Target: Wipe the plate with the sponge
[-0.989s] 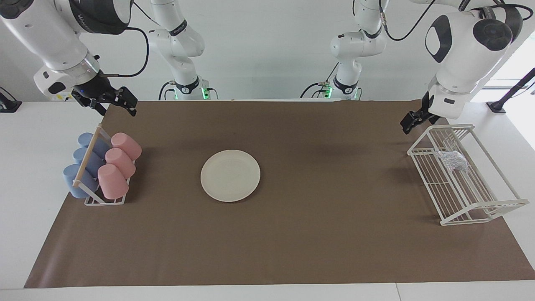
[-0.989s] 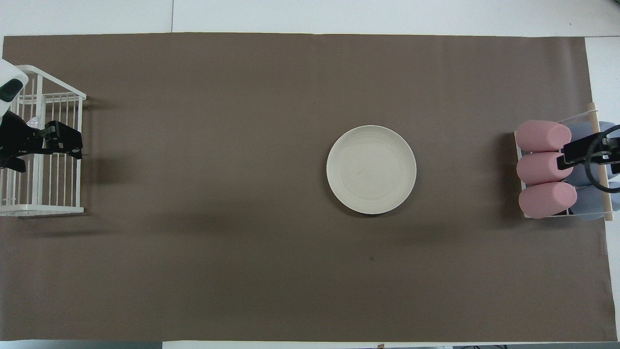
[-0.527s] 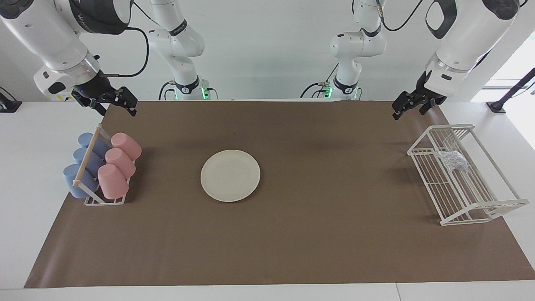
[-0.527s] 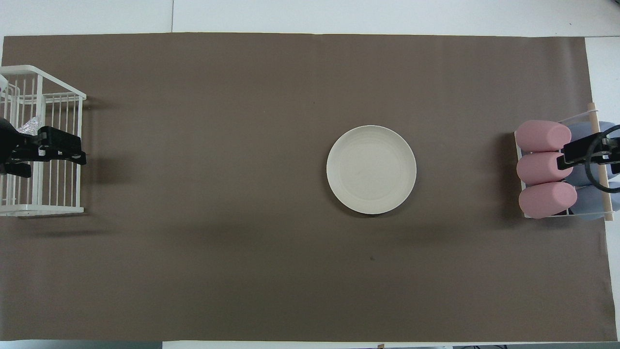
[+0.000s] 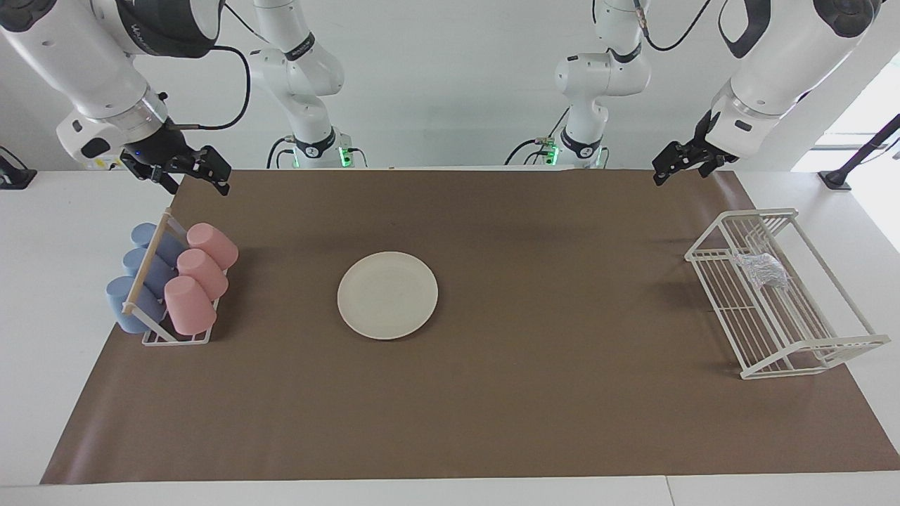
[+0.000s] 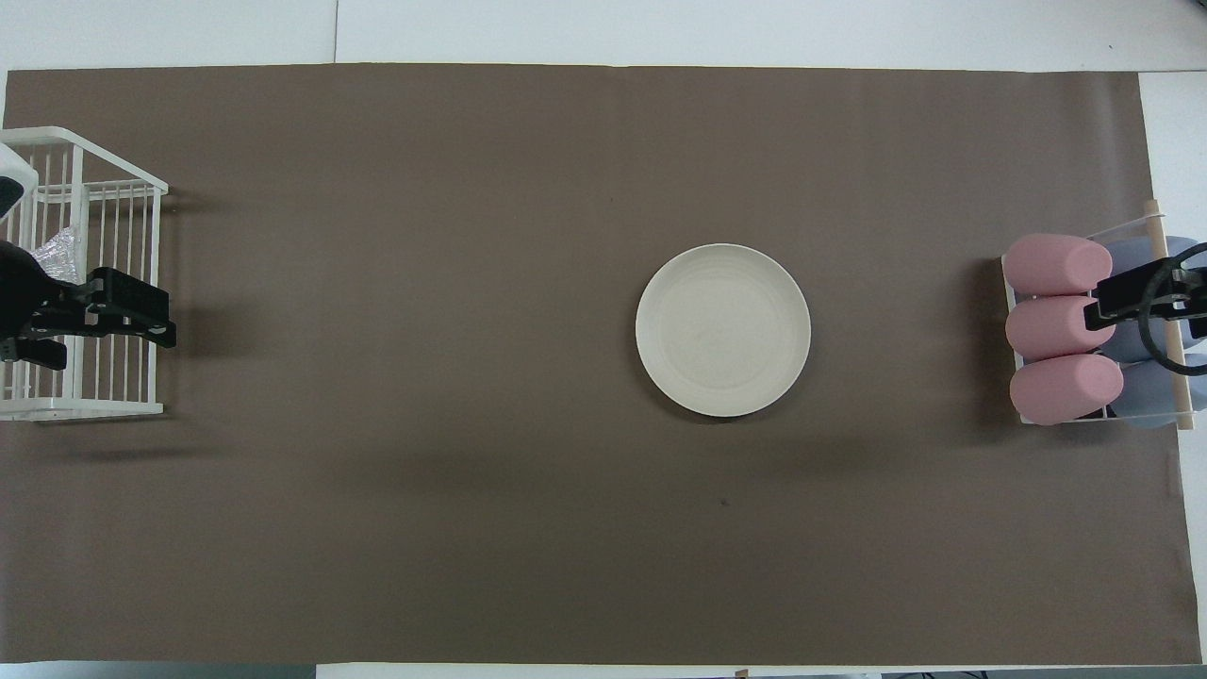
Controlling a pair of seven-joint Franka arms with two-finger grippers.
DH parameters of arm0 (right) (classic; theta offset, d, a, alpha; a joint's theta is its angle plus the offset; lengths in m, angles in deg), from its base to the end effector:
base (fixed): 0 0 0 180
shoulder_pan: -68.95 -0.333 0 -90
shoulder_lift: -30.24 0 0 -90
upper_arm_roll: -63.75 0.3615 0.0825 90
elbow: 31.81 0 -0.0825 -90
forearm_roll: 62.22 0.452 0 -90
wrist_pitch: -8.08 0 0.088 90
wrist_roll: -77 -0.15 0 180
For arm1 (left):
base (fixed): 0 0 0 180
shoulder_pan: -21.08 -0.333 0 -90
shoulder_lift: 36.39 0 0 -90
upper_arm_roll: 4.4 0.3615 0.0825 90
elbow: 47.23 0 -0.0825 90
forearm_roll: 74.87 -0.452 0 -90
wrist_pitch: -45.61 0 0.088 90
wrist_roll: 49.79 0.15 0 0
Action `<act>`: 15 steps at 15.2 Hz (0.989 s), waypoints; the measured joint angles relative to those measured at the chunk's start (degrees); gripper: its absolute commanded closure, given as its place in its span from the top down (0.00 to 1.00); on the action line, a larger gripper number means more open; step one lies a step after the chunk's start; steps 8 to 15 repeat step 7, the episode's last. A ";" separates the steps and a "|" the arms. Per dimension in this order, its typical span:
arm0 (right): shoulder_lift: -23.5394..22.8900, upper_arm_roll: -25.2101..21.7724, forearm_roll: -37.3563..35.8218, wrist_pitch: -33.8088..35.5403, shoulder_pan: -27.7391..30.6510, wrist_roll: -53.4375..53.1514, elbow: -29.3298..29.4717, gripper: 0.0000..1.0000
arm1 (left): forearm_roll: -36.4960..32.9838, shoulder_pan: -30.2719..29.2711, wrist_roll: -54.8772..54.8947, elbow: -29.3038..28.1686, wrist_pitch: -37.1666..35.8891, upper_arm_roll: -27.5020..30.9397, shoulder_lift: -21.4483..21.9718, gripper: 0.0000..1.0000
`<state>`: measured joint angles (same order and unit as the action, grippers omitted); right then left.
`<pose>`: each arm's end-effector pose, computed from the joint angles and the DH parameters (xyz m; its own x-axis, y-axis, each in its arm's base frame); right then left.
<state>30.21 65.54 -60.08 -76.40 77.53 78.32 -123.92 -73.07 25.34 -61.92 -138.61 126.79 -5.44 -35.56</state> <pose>0.6011 -0.0656 0.5997 0.9870 -0.0907 -0.1323 -0.0968 -0.9945 -0.0404 0.5894 -0.0599 0.6116 0.9794 0.1154 -0.1656 0.1164 -0.9932 -0.0037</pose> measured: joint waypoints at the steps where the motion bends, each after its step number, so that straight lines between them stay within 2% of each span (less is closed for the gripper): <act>1: 0.00 0.00 0.00 0.00 0.00 0.00 0.00 1.00 | 0.00 0.00 0.04 0.09 0.19 0.00 -0.02 1.00; 15: 0.00 0.00 0.00 0.00 0.00 0.00 0.00 1.00 | 0.07 0.02 0.08 0.39 0.17 -0.12 0.00 1.00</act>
